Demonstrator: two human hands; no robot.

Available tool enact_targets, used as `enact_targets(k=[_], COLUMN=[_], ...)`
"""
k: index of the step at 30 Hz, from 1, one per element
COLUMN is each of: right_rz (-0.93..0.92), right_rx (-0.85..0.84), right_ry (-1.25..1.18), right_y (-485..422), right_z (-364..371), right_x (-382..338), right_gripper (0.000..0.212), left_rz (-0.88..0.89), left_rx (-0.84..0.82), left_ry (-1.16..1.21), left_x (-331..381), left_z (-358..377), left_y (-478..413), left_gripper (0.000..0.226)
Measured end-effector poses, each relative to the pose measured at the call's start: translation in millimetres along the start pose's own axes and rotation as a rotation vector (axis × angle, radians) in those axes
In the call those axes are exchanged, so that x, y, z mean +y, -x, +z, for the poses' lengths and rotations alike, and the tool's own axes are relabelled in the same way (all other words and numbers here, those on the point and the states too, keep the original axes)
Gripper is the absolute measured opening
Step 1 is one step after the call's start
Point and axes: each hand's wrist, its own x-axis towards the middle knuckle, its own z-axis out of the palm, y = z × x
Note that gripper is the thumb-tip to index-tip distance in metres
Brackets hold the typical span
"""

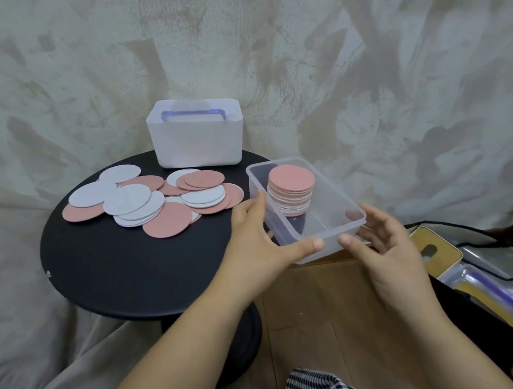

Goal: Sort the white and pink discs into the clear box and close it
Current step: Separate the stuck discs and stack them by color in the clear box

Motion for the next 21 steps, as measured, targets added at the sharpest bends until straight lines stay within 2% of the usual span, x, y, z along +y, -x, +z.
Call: enact_targets(k=[2, 5, 7, 15, 19, 21], right_rz=[-0.013, -0.021, -0.016, 0.014, 0.037, 0.021], right_rx=[0.045, 0.058, 0.045, -0.016, -0.030, 0.010], right_ry=[0.001, 0.034, 0.074, 0.132, 0.111, 0.151], right_y=[-4, -14, -23, -51, -42, -27], right_z=[3, 12, 21, 45, 43, 41], right_x=[2, 2, 1, 4, 0, -1], right_gripper=[0.046, 0.044, 0.043, 0.045, 0.048, 0.044], left_rz=[0.029, 0.060, 0.064, 0.022, -0.054, -0.049], left_rx=[0.008, 0.053, 0.077, 0.148, 0.154, 0.175], left_ry=[-0.038, -0.030, -0.016, 0.003, 0.035, 0.003], left_x=[0, 1, 1, -9, -11, -10], left_z=[-4, -11, -17, -29, -35, -44], left_y=[-3, -8, -11, -23, -18, -10], left_gripper=[0.096, 0.061, 0.050, 0.046, 0.063, 0.060])
